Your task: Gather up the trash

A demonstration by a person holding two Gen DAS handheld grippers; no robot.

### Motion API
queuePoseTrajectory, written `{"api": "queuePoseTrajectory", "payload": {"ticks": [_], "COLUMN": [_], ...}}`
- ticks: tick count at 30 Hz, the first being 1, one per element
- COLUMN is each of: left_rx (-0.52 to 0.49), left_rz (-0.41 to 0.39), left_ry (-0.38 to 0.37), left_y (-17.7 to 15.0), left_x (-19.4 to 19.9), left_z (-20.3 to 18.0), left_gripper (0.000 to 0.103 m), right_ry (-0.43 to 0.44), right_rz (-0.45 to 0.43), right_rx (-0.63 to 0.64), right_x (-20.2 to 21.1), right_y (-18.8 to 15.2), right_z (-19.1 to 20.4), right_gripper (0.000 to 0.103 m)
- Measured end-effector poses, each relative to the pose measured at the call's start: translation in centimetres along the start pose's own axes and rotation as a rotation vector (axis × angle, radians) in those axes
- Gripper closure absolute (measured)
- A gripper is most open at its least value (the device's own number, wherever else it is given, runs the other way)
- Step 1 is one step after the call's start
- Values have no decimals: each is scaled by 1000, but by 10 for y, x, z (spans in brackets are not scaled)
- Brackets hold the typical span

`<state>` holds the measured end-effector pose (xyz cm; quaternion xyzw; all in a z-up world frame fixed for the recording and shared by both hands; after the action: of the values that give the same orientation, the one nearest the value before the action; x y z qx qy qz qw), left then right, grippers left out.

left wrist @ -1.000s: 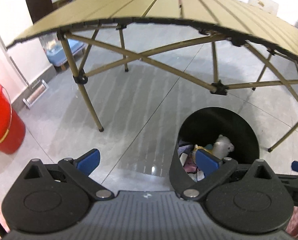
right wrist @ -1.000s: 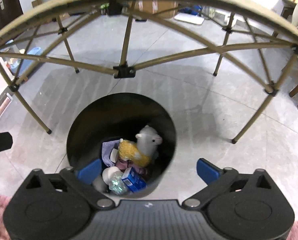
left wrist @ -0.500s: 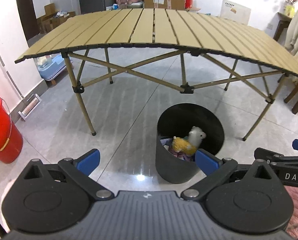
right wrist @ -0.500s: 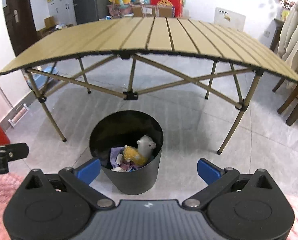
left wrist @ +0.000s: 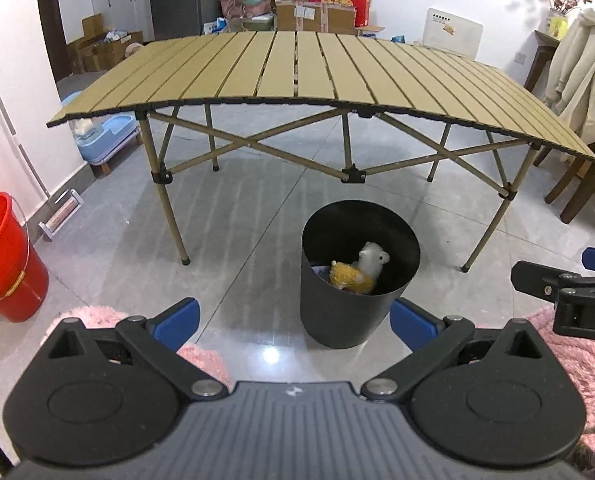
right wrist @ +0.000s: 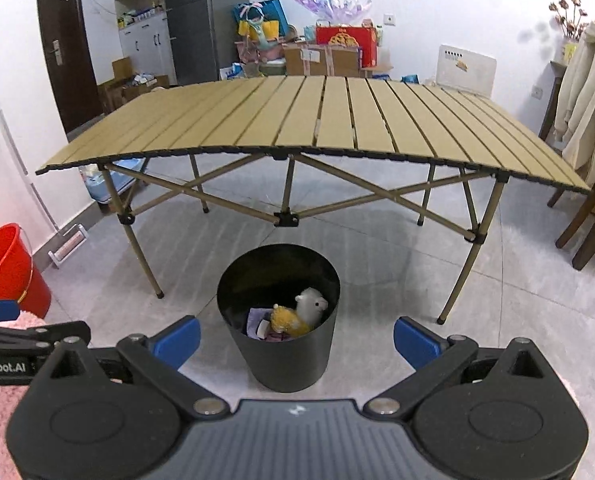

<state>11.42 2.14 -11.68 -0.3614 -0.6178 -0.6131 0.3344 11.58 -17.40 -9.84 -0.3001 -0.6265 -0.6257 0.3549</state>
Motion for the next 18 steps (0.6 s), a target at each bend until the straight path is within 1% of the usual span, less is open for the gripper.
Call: {"api": "queuePoseTrajectory", "payload": {"ticks": [5, 18], "left_rx": [-9, 0], "left_rz": [-21, -25], "left_ry": [-1, 2], "left_y": [-1, -2], "left_x": [10, 14], "left_z": [-3, -1], "left_gripper": [0, 0], "right_ry": [5, 5], "right_rz": [-19, -32], "right_rx": [7, 9], "right_x": [11, 17], "right_y": [1, 1], "right_z": [4, 4], "right_gripper": [0, 0]}}
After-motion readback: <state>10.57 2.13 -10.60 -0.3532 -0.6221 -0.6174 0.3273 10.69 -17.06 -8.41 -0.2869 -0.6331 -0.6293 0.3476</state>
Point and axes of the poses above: each gripper's, at about its wrist camera, not at the fingertips, and x roughly against the way its jaws point, z to its left, y to its top, the point moved 9 cm from there along -x, roughly the way its jaws point, and after that the axes turned 11 degrees about z, right-handed, at the moved point
